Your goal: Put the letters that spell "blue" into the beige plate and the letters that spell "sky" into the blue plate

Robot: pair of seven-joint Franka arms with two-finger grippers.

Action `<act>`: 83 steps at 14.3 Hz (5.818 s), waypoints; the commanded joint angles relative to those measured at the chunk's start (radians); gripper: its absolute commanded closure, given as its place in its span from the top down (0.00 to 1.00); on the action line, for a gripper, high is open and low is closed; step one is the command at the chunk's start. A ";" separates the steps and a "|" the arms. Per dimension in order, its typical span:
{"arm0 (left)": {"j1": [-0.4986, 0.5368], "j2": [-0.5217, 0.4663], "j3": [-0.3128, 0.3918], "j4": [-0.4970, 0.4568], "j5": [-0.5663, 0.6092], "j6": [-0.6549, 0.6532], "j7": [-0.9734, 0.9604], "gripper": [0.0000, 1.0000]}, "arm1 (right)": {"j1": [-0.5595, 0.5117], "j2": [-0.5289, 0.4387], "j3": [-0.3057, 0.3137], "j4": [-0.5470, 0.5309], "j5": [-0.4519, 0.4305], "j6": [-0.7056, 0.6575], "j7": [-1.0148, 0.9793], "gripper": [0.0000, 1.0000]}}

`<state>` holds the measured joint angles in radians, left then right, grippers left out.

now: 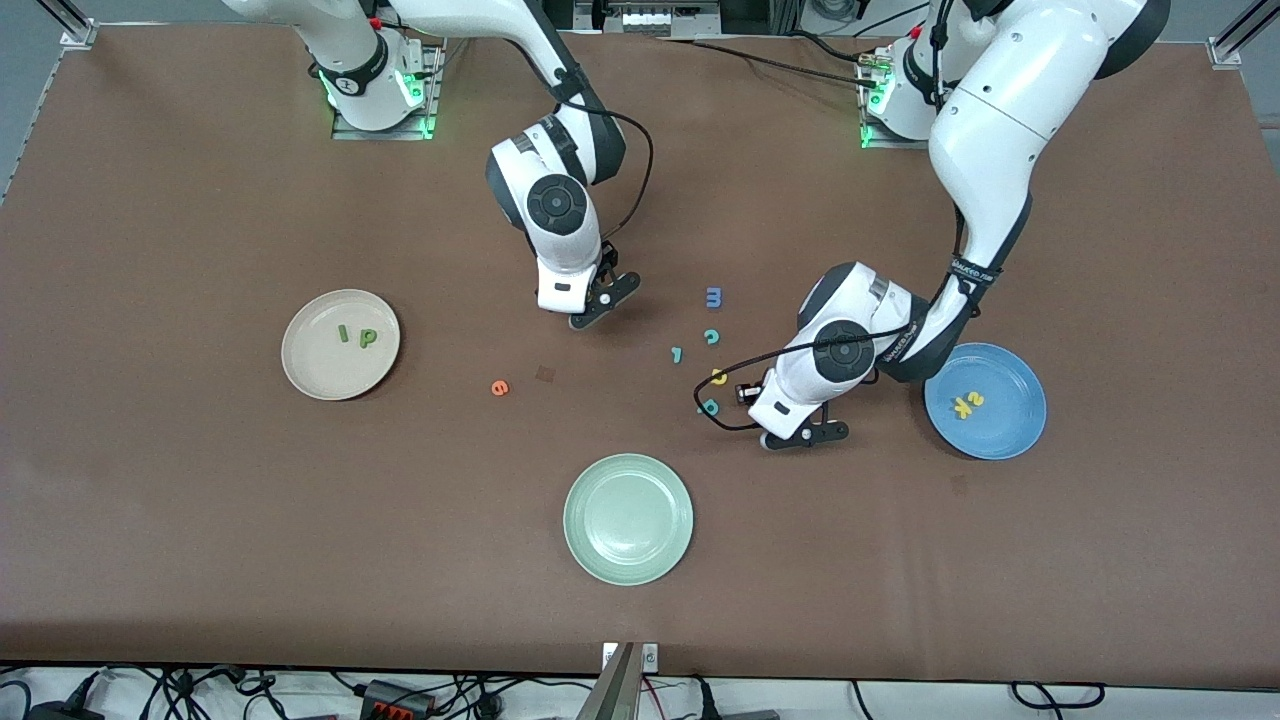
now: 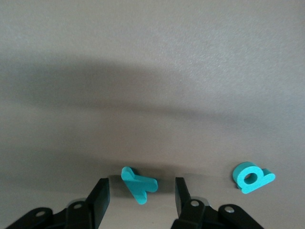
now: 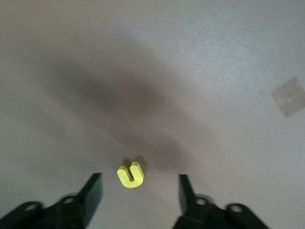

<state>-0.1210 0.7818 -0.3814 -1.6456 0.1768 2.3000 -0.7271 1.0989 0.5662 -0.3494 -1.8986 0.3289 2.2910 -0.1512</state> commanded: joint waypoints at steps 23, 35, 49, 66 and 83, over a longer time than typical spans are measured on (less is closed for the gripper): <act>0.079 -0.087 0.016 -0.003 0.086 -0.062 0.029 0.16 | 0.061 0.046 -0.011 -0.019 -0.033 0.055 -0.064 0.60; 0.394 -0.205 0.015 -0.111 0.196 -0.320 0.518 0.18 | 0.047 0.052 -0.013 -0.016 -0.031 0.048 -0.085 0.17; 0.383 -0.197 -0.028 0.117 0.190 -0.405 0.570 1.00 | -0.004 0.017 -0.377 0.027 -0.025 -0.172 -0.068 0.13; 0.080 -0.795 0.363 -0.030 -0.201 -0.494 0.788 1.00 | -0.294 0.087 -0.459 -0.062 0.064 -0.285 -0.146 1.00; 0.031 -0.780 0.414 -0.049 -0.125 -0.524 0.802 1.00 | -0.226 0.216 -0.212 0.346 0.099 -0.170 0.090 1.00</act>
<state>-0.0844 -0.0055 0.0310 -1.7147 0.0362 1.7793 0.0597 0.8809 0.7488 -0.6012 -1.5583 0.4117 2.0937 -0.1079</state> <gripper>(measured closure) 0.000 0.000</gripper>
